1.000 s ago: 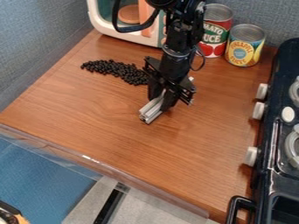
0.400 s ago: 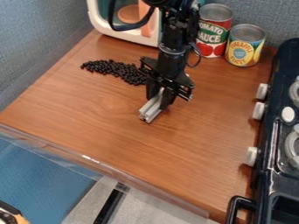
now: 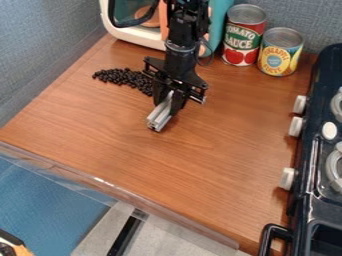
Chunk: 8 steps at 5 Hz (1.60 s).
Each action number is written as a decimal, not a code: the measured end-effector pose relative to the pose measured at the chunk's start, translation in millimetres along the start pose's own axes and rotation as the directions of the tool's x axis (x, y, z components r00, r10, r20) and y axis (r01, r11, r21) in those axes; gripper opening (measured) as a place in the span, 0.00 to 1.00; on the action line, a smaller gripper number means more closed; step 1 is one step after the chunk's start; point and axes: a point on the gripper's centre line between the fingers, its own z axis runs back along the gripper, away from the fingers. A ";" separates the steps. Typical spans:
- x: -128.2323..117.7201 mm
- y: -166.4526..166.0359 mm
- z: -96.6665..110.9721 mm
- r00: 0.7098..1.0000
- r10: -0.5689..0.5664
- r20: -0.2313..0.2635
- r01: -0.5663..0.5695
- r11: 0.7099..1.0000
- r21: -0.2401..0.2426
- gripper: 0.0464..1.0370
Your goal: Sweep into pile
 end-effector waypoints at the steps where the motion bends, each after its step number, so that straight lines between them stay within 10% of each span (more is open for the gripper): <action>1: -0.4 10.1 -0.3 1.000 0.029 -0.004 -0.029 1.000 0.005 0.33; 5: -3.9 -15.9 19.0 0.997 -0.034 0.063 0.035 0.999 -0.010 0.33; 8: 3.3 -9.2 -3.4 0.995 0.096 0.014 -0.096 0.995 -0.039 0.33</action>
